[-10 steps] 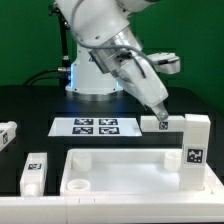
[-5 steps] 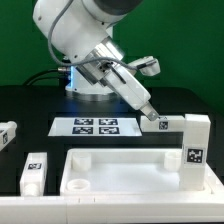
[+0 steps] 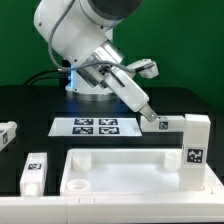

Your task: Assemble desk

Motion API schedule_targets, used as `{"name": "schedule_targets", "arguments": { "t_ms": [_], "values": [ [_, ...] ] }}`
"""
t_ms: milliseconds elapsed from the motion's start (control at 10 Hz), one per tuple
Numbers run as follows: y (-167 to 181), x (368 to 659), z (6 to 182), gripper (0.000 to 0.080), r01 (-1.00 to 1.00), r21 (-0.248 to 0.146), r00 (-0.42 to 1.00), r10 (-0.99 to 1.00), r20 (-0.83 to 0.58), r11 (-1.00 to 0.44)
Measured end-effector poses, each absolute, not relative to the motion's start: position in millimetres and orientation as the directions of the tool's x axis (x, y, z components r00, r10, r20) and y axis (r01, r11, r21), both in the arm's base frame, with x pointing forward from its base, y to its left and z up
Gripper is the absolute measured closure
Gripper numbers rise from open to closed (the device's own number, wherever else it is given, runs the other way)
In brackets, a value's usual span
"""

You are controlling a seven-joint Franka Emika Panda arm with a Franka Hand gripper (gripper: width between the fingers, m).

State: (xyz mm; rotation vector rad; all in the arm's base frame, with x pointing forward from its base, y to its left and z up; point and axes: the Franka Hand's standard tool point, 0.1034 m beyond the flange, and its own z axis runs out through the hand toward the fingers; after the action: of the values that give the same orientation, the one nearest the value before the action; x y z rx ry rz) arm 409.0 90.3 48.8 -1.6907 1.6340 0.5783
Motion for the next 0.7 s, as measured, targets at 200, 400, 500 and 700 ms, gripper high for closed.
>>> {"name": "schedule_targets", "arguments": {
  "t_ms": [200, 400, 500, 700],
  "values": [
    [87.8, 381.0, 34.8, 0.0150, -0.981, -0.179, 0.096, -0.614, -0.784, 0.074],
    [84.0, 372.9, 29.4, 0.0150, -0.985, -0.153, 0.070, -0.619, -0.783, 0.081],
    [82.9, 372.7, 29.1, 0.0150, -0.985, -0.153, 0.069, -0.619, -0.782, 0.084],
    [83.0, 372.4, 30.5, 0.0150, -0.984, -0.149, 0.062, -0.601, -0.797, 0.096]
  ]
}}
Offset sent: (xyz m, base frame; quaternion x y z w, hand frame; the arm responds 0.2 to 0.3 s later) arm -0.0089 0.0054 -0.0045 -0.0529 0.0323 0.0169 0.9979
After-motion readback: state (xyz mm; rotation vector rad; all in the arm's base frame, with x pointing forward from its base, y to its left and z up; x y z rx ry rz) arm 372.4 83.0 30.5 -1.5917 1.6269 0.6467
